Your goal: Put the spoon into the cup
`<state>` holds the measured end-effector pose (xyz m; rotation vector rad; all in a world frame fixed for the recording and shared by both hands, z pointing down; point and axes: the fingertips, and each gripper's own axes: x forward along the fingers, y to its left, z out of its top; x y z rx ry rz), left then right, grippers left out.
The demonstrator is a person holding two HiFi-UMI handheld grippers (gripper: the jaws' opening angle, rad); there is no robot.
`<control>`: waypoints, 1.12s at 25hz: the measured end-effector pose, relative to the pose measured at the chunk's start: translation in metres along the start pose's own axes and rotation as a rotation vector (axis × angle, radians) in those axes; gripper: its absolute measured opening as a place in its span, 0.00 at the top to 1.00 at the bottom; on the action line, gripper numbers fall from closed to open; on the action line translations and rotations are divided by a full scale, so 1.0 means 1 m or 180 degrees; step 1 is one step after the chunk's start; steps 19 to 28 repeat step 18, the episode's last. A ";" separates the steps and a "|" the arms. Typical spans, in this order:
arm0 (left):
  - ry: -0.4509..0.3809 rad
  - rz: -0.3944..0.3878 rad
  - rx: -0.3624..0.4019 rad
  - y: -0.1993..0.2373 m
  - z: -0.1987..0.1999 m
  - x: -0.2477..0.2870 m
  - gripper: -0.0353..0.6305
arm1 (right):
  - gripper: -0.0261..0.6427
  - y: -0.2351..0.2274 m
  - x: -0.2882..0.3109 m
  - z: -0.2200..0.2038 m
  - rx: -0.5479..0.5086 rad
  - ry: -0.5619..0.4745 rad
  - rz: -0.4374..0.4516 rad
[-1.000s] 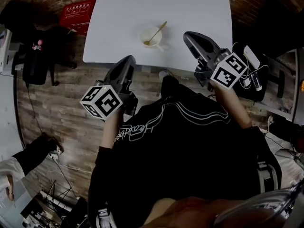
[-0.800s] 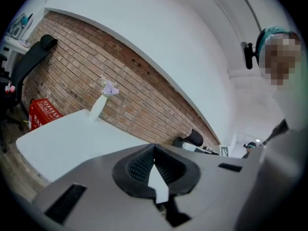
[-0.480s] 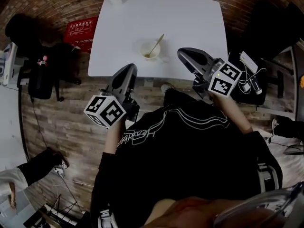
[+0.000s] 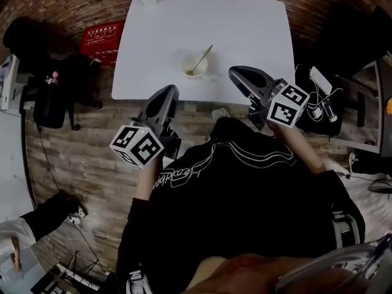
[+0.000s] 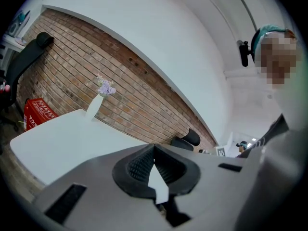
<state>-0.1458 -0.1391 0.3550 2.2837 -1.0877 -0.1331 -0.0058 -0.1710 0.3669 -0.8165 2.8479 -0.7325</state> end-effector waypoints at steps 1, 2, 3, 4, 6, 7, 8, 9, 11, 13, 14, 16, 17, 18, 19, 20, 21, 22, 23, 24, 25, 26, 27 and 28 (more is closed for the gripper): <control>-0.0004 0.0000 -0.0003 0.001 0.000 0.000 0.94 | 0.97 -0.001 0.000 0.000 -0.0002 0.0004 -0.0003; -0.0007 -0.0001 -0.0004 0.001 0.001 0.001 0.94 | 0.97 -0.002 0.000 0.001 -0.0003 0.0007 -0.0008; -0.0010 -0.0003 -0.0005 0.002 0.001 0.001 0.94 | 0.97 -0.003 0.001 0.002 -0.0002 0.0005 -0.0013; -0.0013 -0.0005 -0.0006 0.002 0.002 0.002 0.94 | 0.97 -0.004 0.001 0.002 0.0002 0.0000 -0.0017; -0.0021 -0.0012 -0.0009 0.003 0.002 0.002 0.94 | 0.97 -0.004 0.001 0.004 0.0010 -0.0018 -0.0023; -0.0026 -0.0015 -0.0009 0.003 0.002 0.002 0.94 | 0.97 -0.004 0.001 0.005 0.0008 -0.0025 -0.0024; -0.0032 -0.0016 -0.0009 0.003 0.002 0.002 0.94 | 0.97 -0.004 0.002 0.005 0.0003 -0.0025 -0.0022; -0.0038 -0.0017 -0.0008 0.003 0.003 0.002 0.94 | 0.97 -0.003 0.002 0.004 -0.0004 -0.0020 -0.0019; -0.0051 -0.0020 -0.0008 0.003 0.004 0.003 0.94 | 0.97 -0.002 0.002 0.004 -0.0018 -0.0004 -0.0012; -0.0054 -0.0024 -0.0006 0.003 0.004 0.003 0.94 | 0.97 -0.001 0.002 0.004 -0.0025 0.0004 -0.0010; -0.0055 -0.0026 -0.0005 0.003 0.005 0.002 0.94 | 0.97 -0.001 0.002 0.004 -0.0027 0.0004 -0.0013; -0.0063 -0.0030 -0.0005 0.003 0.006 0.001 0.94 | 0.97 0.000 0.002 0.005 -0.0029 0.0001 -0.0019; -0.0068 -0.0031 -0.0005 0.003 0.007 0.001 0.94 | 0.97 0.000 0.002 0.005 -0.0032 -0.0001 -0.0021; -0.0072 -0.0032 -0.0004 0.002 0.008 0.001 0.94 | 0.97 0.000 0.002 0.006 -0.0034 -0.0003 -0.0022; -0.0072 -0.0032 -0.0004 0.002 0.008 0.001 0.94 | 0.97 0.000 0.002 0.006 -0.0034 -0.0003 -0.0022; -0.0072 -0.0032 -0.0004 0.002 0.008 0.001 0.94 | 0.97 0.000 0.002 0.006 -0.0034 -0.0003 -0.0022; -0.0072 -0.0032 -0.0004 0.002 0.008 0.001 0.94 | 0.97 0.000 0.002 0.006 -0.0034 -0.0003 -0.0022; -0.0072 -0.0032 -0.0004 0.002 0.008 0.001 0.94 | 0.97 0.000 0.002 0.006 -0.0034 -0.0003 -0.0022; -0.0072 -0.0032 -0.0004 0.002 0.008 0.001 0.94 | 0.97 0.000 0.002 0.006 -0.0034 -0.0003 -0.0022; -0.0072 -0.0032 -0.0004 0.002 0.008 0.001 0.94 | 0.97 0.000 0.002 0.006 -0.0034 -0.0003 -0.0022; -0.0072 -0.0032 -0.0004 0.002 0.008 0.001 0.94 | 0.97 0.000 0.002 0.006 -0.0034 -0.0003 -0.0022; -0.0072 -0.0032 -0.0004 0.002 0.008 0.001 0.94 | 0.97 0.000 0.002 0.006 -0.0034 -0.0003 -0.0022; -0.0072 -0.0032 -0.0004 0.002 0.008 0.001 0.94 | 0.97 0.000 0.002 0.006 -0.0034 -0.0003 -0.0022; -0.0072 -0.0032 -0.0004 0.002 0.008 0.001 0.94 | 0.97 0.000 0.002 0.006 -0.0034 -0.0003 -0.0022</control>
